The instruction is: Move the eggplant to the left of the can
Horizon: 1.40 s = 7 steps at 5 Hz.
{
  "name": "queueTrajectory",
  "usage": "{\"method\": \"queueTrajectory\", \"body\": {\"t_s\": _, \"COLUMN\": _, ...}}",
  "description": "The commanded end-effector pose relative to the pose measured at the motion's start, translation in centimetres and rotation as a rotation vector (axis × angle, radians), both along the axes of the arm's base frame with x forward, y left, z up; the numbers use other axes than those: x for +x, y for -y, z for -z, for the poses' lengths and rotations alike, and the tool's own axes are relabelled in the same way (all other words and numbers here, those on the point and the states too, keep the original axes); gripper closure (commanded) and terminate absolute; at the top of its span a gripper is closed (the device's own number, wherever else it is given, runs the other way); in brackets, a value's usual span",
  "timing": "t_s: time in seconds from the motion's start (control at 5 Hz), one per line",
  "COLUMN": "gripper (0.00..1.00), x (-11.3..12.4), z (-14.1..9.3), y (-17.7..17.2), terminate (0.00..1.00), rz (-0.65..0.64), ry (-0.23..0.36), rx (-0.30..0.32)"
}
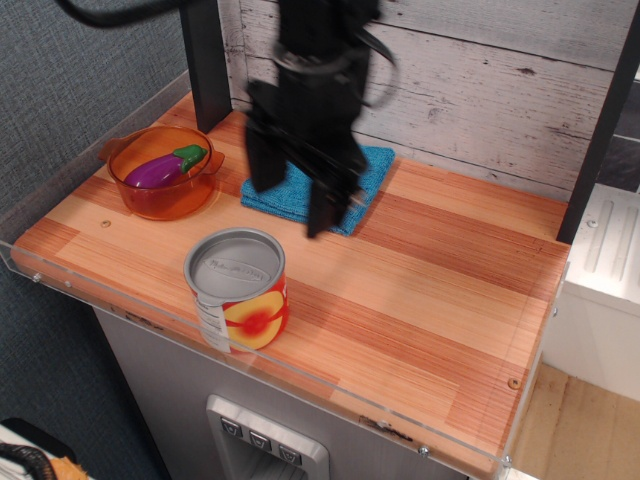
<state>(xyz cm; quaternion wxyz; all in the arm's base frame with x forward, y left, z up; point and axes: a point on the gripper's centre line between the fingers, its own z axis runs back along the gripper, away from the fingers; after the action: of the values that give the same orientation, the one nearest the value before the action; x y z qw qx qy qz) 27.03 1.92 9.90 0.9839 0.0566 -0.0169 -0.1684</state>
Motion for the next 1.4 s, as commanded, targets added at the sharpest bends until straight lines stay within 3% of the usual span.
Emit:
{"method": "queueTrajectory", "body": {"t_s": 0.0, "gripper": 0.0, "x": 1.6, "z": -1.5, "y": -6.9, "terminate": 0.0, "rz": -0.02, "ry": 0.034, "rx": -0.055}}
{"method": "queueTrajectory", "body": {"t_s": 0.2, "gripper": 0.0, "x": 2.7, "z": -1.6, "y": -9.4, "terminate": 0.0, "rz": 0.032, "ry": 0.017, "rx": -0.057}}
{"method": "queueTrajectory", "body": {"t_s": 0.6, "gripper": 0.0, "x": 5.2, "z": 0.0, "y": -13.8, "terminate": 0.0, "rz": 0.259, "ry": -0.027, "rx": 0.009}}
{"method": "queueTrajectory", "body": {"t_s": 1.0, "gripper": 0.0, "x": 5.6, "z": 1.1, "y": -16.2, "terminate": 0.0, "rz": 0.259, "ry": 0.018, "rx": 0.074}}
{"method": "queueTrajectory", "body": {"t_s": 1.2, "gripper": 0.0, "x": 5.4, "z": 1.8, "y": -16.9, "terminate": 0.0, "rz": 0.236, "ry": 0.025, "rx": 0.079}}
